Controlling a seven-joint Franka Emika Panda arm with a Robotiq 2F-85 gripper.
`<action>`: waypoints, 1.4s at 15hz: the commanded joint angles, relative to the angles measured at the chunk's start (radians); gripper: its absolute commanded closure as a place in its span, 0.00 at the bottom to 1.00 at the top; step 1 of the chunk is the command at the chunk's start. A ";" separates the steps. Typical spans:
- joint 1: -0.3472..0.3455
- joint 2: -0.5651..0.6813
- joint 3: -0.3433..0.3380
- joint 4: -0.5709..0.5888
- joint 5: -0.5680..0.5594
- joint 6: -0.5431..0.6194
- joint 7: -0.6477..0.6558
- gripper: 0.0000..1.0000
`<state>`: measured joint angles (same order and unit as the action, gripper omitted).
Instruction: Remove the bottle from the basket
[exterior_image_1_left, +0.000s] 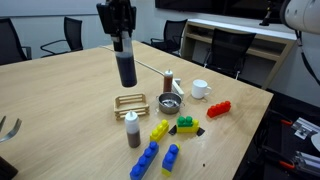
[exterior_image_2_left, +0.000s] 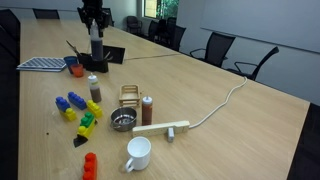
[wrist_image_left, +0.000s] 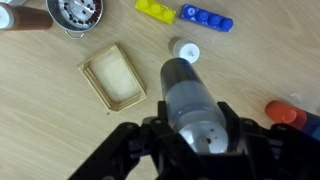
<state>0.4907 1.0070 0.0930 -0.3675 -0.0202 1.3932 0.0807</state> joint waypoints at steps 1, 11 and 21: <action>0.025 -0.032 0.015 -0.029 0.015 -0.036 -0.017 0.73; 0.084 0.024 0.020 -0.013 0.013 -0.031 -0.020 0.48; 0.177 0.108 0.049 0.014 0.020 0.040 -0.165 0.73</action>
<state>0.6538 1.0948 0.1304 -0.3732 -0.0126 1.3923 -0.0127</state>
